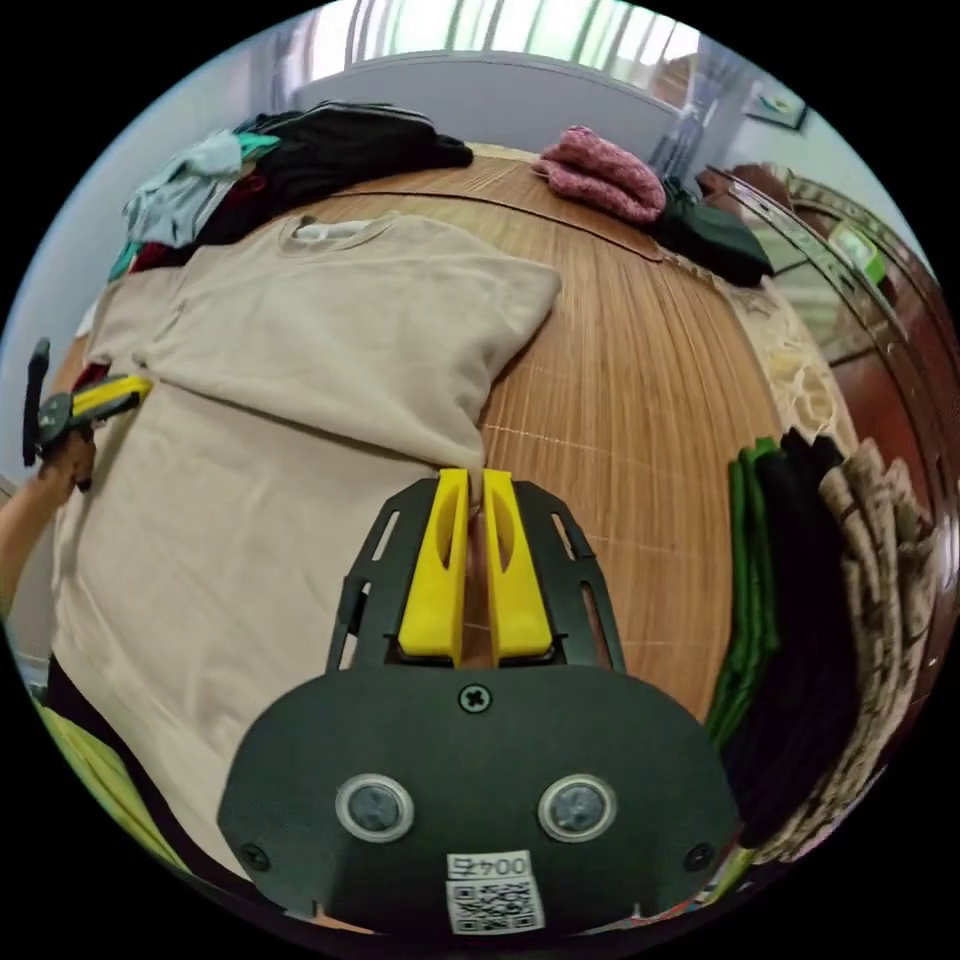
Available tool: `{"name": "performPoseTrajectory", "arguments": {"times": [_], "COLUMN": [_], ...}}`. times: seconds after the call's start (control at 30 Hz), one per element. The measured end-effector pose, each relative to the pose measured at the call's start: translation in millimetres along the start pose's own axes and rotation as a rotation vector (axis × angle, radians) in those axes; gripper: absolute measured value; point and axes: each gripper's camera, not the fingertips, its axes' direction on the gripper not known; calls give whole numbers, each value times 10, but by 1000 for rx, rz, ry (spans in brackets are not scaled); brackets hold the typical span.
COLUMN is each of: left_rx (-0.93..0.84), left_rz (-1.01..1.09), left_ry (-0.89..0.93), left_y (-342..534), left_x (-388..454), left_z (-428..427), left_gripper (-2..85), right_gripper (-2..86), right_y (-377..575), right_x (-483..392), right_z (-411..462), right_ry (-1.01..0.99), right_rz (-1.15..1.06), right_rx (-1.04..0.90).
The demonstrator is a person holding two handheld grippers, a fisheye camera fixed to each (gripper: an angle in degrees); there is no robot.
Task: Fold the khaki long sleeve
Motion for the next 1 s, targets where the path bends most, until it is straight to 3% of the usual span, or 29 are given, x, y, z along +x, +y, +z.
{"name": "performPoseTrajectory", "arguments": {"times": [0.2, 0.37, 0.57, 0.7, 0.83, 1.0], "left_rx": [0, 1, 1, 2, 2, 3], "left_rz": [1, 1, 1, -7, -6, -5], "left_ry": [-2, -3, -4, 13, 11, 8], "left_y": [-19, -32, -39, -34, -27, -8], "left_x": [94, 178, 269, 282, 339, 394], "left_z": [-19, -27, -27, -16, 3, 36], "left_gripper": [27, 27, 27, 28, 28, 29], "right_gripper": [77, 59, 66, 81, 76, 89], "right_y": [37, 37, -430, -560, -488, -772], "right_x": [448, 712, 217, 334, 665, 897], "right_z": [-303, -778, -818, -436, -576, -1082], "right_ry": [-111, -117, -69, -70, -204, -182], "right_rz": [123, 240, 61, 50, 81, 124], "right_rx": [-9, 115, 100, -58, -5, 80]}}
